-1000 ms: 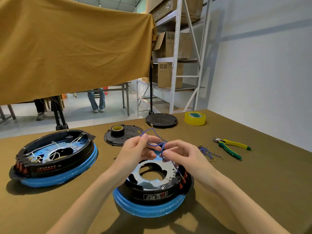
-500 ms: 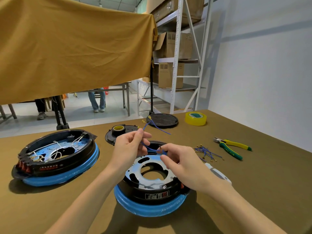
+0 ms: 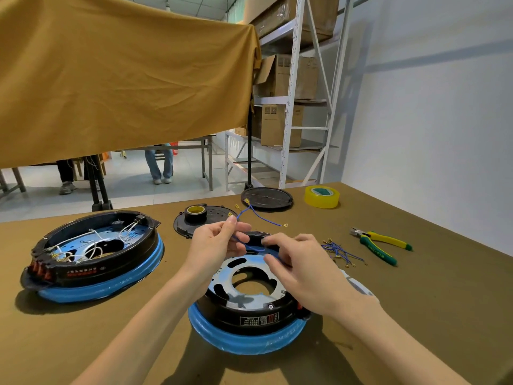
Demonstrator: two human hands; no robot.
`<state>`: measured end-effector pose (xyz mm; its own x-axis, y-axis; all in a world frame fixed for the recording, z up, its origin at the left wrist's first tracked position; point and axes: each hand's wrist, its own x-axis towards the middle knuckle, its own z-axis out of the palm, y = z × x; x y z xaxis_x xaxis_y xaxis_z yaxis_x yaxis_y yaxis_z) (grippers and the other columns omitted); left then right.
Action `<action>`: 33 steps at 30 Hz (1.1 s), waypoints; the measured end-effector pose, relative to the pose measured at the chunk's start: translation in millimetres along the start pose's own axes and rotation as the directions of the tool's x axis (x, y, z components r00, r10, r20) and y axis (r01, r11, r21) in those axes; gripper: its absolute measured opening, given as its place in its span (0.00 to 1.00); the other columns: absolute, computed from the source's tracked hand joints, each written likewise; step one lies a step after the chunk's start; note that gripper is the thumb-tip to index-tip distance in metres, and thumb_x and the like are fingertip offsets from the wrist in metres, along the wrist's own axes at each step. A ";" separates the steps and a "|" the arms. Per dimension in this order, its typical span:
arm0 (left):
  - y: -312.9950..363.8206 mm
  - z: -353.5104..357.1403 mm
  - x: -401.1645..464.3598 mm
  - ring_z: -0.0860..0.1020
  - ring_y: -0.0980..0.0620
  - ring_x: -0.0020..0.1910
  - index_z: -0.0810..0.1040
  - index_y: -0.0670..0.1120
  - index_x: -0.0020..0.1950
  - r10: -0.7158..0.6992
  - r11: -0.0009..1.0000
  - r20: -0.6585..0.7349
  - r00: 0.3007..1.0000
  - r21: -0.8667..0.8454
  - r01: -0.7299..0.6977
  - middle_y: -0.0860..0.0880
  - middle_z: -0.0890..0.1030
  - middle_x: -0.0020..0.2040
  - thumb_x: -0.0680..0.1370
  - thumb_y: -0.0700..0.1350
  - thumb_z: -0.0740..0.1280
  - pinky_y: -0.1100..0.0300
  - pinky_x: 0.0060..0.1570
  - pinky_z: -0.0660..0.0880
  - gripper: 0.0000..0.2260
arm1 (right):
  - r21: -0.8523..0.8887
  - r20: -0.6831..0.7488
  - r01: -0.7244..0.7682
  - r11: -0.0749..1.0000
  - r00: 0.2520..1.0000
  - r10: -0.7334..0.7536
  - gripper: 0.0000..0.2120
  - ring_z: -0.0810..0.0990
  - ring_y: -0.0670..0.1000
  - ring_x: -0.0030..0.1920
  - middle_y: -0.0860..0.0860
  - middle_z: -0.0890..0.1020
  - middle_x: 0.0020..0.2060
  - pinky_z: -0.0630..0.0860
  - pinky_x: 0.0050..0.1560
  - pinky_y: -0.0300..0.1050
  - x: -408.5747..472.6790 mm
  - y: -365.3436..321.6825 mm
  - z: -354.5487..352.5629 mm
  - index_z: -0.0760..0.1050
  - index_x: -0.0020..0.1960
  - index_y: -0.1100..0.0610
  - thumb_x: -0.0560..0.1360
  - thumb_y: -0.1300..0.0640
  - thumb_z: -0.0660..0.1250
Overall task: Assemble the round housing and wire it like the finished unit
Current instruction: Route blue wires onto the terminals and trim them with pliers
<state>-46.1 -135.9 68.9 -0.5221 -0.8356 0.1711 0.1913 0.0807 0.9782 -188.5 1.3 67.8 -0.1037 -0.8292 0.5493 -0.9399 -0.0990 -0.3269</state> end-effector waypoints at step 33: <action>7.9 -9.3 0.9 0.80 0.52 0.34 0.88 0.42 0.52 -0.141 0.987 0.326 0.935 -0.025 0.157 0.42 0.86 0.47 0.84 0.50 0.63 0.58 0.42 0.82 0.17 | 0.477 0.004 -0.399 0.783 0.892 0.451 0.13 0.81 0.43 0.40 0.49 0.86 0.43 0.77 0.47 0.39 36.0 9.9 -21.4 0.84 0.51 0.55 0.81 0.46 0.67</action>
<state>-37.3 -141.0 75.7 -0.7857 -0.6157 0.0607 0.1279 -0.0656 0.9896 -208.5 -17.8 100.8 -0.5155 -0.7868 0.3394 -0.5397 -0.0095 -0.8418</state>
